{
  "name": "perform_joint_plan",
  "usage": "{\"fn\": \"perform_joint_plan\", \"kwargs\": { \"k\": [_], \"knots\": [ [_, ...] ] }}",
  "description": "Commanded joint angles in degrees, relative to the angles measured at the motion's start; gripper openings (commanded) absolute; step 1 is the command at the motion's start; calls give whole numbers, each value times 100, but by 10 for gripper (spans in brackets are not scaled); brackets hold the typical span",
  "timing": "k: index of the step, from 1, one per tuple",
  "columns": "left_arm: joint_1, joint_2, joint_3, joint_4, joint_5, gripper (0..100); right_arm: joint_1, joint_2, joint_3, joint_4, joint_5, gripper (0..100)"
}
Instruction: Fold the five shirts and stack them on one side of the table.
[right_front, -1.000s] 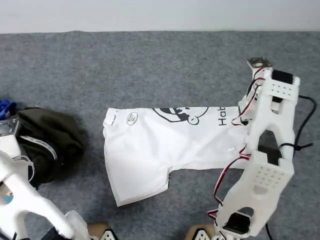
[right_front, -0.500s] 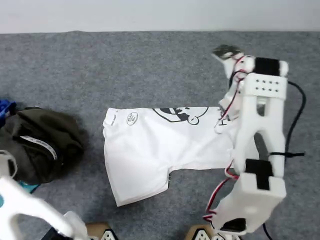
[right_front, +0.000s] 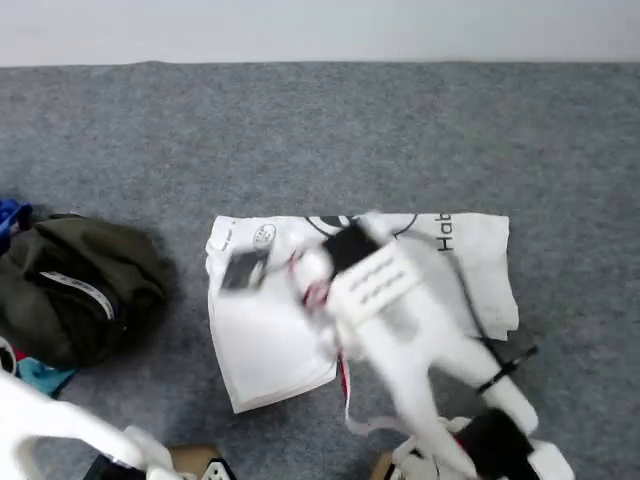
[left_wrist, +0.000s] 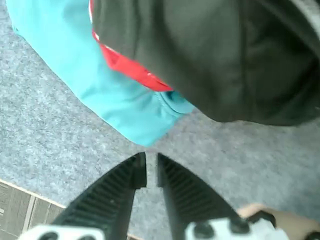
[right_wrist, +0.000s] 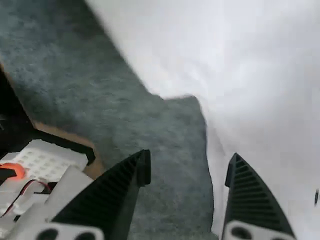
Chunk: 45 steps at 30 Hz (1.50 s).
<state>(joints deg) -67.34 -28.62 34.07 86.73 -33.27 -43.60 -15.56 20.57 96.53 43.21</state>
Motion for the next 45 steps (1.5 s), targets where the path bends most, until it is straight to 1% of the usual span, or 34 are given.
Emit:
{"fn": "perform_joint_plan", "kwargs": {
  "k": [1, 4, 7, 12, 16, 24, 30, 32, 36, 38, 45],
  "knots": [
    [-97, -105, 259, -290, -158, 96, -919, -374, 501, -576, -246, 254],
    [-123, -105, 391, -299, -193, 96, -1455, -189, 905, -1068, -369, 255],
    [-123, -105, 418, -281, -193, 96, -1692, 171, 1020, -1552, -431, 255],
    [-123, -105, 418, -264, -193, 96, -1736, 875, 1011, -2053, -431, 255],
    [-123, -105, 418, -264, -193, 96, -1815, 1191, 1002, -2290, -431, 255],
    [-132, -114, 418, -264, -185, 96, -1938, 1965, 1011, -3116, -422, 253],
    [-132, -114, 400, -264, -185, 96, -1921, 2448, 897, -3301, -422, 252],
    [-132, -114, 391, -264, -185, 96, -1921, 2475, 826, -3292, -422, 230],
    [-132, -114, 391, -264, -185, 96, -1921, 2475, 818, -3301, -413, 109],
    [-132, -114, 391, -264, -185, 96, -1921, 2475, 818, -3301, -413, 65],
    [-132, -114, 391, -264, -185, 96, -1886, 2422, 800, -3292, -413, 50]
  ]
}}
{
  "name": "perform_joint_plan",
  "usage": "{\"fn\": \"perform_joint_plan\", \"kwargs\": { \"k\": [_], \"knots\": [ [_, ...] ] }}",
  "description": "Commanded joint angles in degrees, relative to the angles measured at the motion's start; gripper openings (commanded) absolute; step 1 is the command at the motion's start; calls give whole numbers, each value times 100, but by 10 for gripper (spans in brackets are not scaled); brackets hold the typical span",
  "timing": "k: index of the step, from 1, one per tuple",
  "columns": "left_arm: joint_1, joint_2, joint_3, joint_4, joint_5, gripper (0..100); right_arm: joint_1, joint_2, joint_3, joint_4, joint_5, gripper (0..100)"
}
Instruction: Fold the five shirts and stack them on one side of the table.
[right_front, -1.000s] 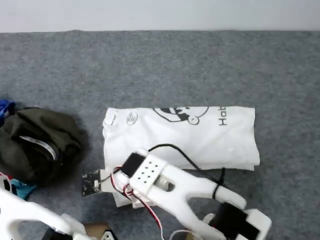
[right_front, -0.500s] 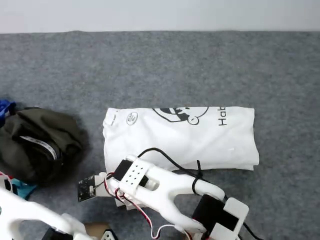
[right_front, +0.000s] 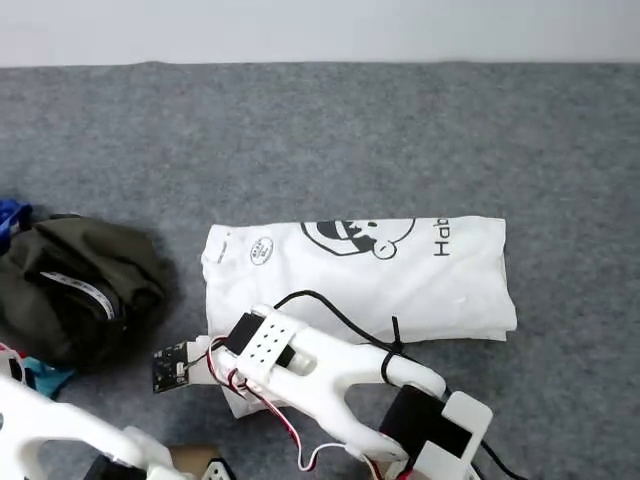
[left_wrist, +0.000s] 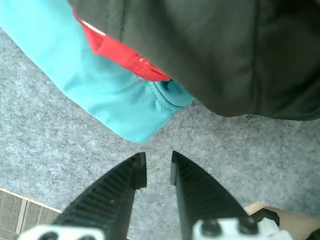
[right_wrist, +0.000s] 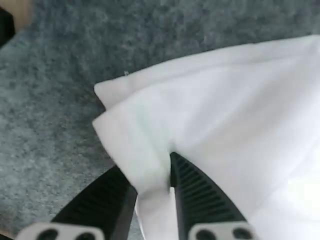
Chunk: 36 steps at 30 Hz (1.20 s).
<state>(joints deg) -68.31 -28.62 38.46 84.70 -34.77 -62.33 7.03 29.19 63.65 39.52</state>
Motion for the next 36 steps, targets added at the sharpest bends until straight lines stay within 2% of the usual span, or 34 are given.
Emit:
{"fn": "perform_joint_plan", "kwargs": {
  "k": [1, 10, 12, 18, 28, 33, 36],
  "knots": [
    [-35, -114, -48, -62, -35, 96, 22, 154, -88, -4, -44, 49],
    [-26, -114, -31, -62, -35, 96, 1051, 215, -1881, 1244, 9, 31],
    [-26, -114, -31, -62, -35, 96, 1235, 215, -2312, 1411, 220, 32],
    [-26, -114, -22, -62, -35, 94, 1648, 418, -3042, 1429, 633, 32],
    [-26, -114, -22, -53, -35, 94, 2176, 2009, -4844, 1745, 659, 38],
    [-26, -114, -22, -53, -35, 94, 2281, 2607, -5732, 2510, 615, 176],
    [-26, -114, -22, -53, -35, 94, 2545, 2870, -6215, 2642, 299, 226]
  ]
}}
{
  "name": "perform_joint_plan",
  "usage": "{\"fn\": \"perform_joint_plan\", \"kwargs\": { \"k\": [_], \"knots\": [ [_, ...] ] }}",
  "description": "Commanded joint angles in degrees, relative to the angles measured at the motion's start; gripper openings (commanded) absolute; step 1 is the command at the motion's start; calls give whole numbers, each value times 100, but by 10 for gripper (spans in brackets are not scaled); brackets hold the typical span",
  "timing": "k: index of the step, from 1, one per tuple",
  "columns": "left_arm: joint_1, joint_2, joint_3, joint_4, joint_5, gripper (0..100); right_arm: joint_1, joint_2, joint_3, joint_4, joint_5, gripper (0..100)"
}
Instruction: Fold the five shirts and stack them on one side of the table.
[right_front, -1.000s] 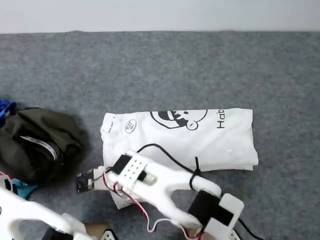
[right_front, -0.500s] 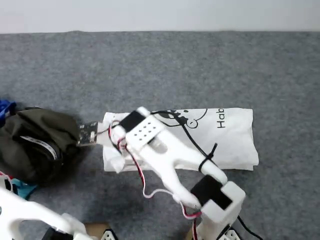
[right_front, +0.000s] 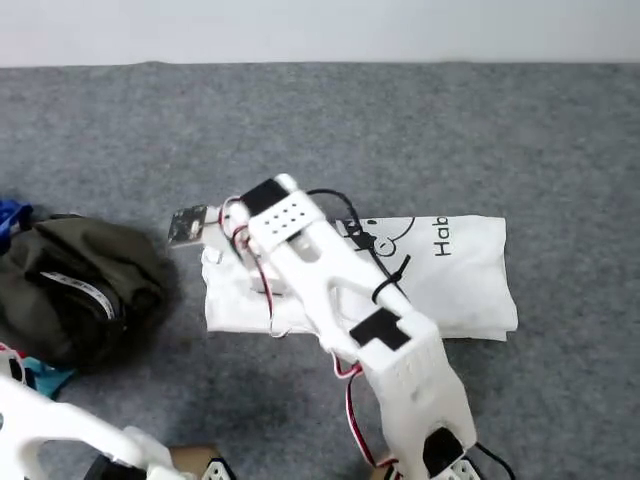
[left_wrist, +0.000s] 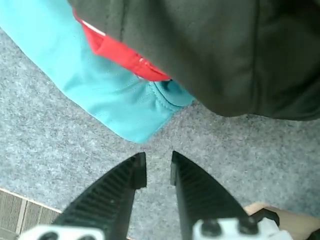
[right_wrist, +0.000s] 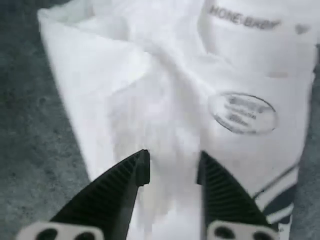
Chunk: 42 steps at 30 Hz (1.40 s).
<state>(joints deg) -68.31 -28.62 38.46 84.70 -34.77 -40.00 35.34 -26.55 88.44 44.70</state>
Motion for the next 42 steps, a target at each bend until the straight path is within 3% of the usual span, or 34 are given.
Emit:
{"fn": "perform_joint_plan", "kwargs": {
  "k": [1, 8, 11, 16, 29, 37, 42],
  "knots": [
    [-26, -114, -22, -53, -35, 94, 418, 127, -774, 180, -220, 227],
    [-26, -114, -13, -53, -35, 94, 787, 286, -1521, 857, -281, 214],
    [9, -114, -13, -53, -35, 94, 558, 286, -1978, 1411, -571, 136],
    [18, -114, -13, -53, -35, 94, 66, 277, -1996, 1455, -1090, 6],
    [18, -114, -13, -53, -35, 94, -629, 330, -1415, 1446, -1257, 13],
    [18, -105, -13, -70, -35, 94, 207, 1033, -1336, 919, -800, 14],
    [26, -105, -13, -70, -35, 94, 356, 1068, -1679, 769, -695, 15]
  ]
}}
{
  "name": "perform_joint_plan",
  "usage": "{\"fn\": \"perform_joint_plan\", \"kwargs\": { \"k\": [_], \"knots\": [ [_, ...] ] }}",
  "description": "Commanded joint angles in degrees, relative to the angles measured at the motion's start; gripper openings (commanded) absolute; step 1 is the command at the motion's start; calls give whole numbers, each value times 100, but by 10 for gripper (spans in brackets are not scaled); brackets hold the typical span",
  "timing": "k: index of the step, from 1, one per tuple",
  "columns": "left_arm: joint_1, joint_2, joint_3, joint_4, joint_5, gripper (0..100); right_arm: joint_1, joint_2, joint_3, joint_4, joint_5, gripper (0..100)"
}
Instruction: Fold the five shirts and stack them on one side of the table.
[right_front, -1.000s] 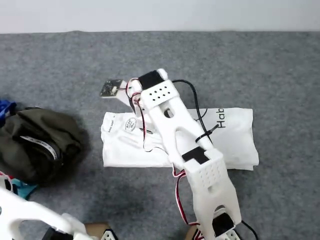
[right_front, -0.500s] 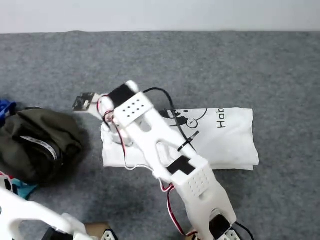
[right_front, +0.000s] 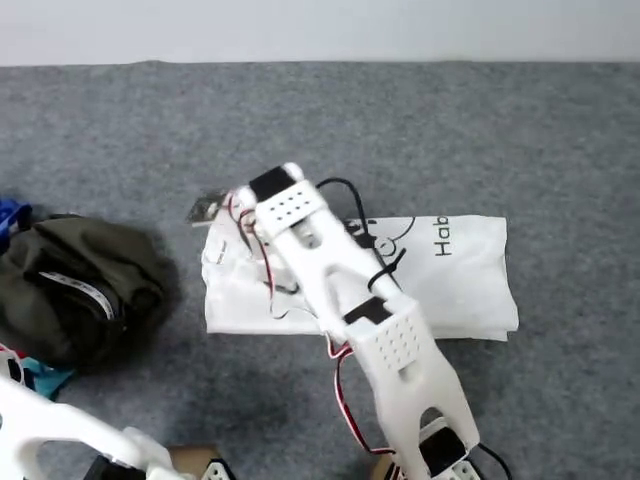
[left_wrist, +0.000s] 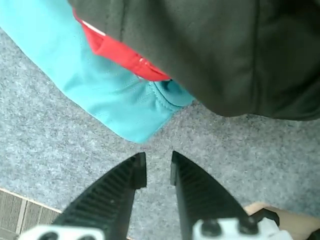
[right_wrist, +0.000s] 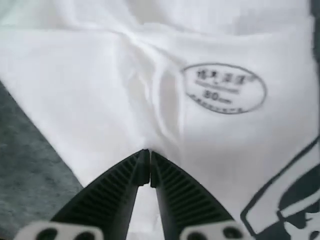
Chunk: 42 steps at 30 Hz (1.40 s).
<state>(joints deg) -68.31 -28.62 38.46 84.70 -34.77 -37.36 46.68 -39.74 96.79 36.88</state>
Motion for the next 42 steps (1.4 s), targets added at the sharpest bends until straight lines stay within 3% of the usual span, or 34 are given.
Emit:
{"fn": "perform_joint_plan", "kwargs": {
  "k": [1, 7, 12, 17, 25, 32, 36, 42],
  "knots": [
    [26, -105, -13, -70, -35, 94, 92, -66, -484, -48, 88, 16],
    [26, -105, 48, -62, -26, 94, -48, -84, -1292, 629, 62, 15],
    [18, -141, 224, -53, -26, 94, 374, -558, -1336, 629, -422, 17],
    [18, -149, 435, 114, -18, 94, 1121, -1218, -985, 637, -756, 18],
    [18, -149, 418, 387, -18, 94, 2765, -2492, 1020, 620, -1327, 17],
    [26, -149, 409, 387, -18, 94, 3969, -2615, 1424, 602, -1389, 23],
    [26, -114, 409, 369, -18, 94, 4365, -2325, 1433, 585, -1433, 131],
    [396, -123, 418, 484, -18, 94, 4857, -1569, 1398, 435, -2338, 280]
  ]
}}
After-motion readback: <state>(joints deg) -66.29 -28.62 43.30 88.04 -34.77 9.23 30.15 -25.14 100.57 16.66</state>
